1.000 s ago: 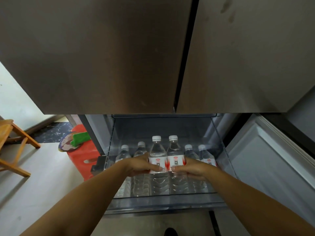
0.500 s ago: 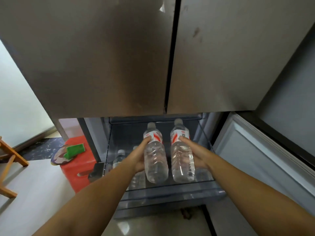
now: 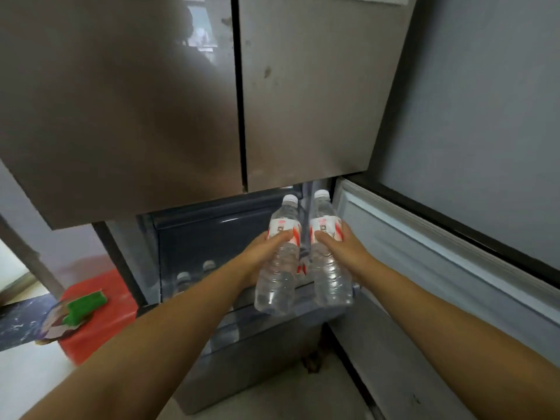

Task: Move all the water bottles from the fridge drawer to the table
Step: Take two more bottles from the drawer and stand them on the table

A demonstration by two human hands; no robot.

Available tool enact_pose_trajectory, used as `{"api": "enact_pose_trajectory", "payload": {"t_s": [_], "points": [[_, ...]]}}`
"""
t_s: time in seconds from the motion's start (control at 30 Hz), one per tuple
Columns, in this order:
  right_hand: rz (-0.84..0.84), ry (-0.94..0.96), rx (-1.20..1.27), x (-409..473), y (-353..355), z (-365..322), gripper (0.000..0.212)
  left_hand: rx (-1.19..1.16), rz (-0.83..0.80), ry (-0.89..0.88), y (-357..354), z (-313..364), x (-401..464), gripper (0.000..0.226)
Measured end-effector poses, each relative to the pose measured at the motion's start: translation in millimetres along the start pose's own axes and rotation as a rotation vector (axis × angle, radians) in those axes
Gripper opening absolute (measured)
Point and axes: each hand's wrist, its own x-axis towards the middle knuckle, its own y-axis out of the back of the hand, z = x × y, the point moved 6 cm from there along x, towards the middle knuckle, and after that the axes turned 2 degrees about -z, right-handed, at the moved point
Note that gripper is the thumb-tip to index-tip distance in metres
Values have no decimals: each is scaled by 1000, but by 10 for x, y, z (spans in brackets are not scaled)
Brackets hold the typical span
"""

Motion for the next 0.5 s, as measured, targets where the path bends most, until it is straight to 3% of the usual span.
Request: {"api": "enact_pose_trajectory", "payload": {"t_s": [0.17, 0.3, 0.5], "points": [[221, 25, -318, -534, 585, 195, 87, 345, 72, -180, -440, -128, 131, 74], [343, -30, -424, -1029, 1027, 624, 93, 619, 18, -269, -977, -367, 70, 66], [488, -204, -466, -2056, 1546, 1413, 94, 789, -213, -279, -1771, -1097, -299, 57]]}}
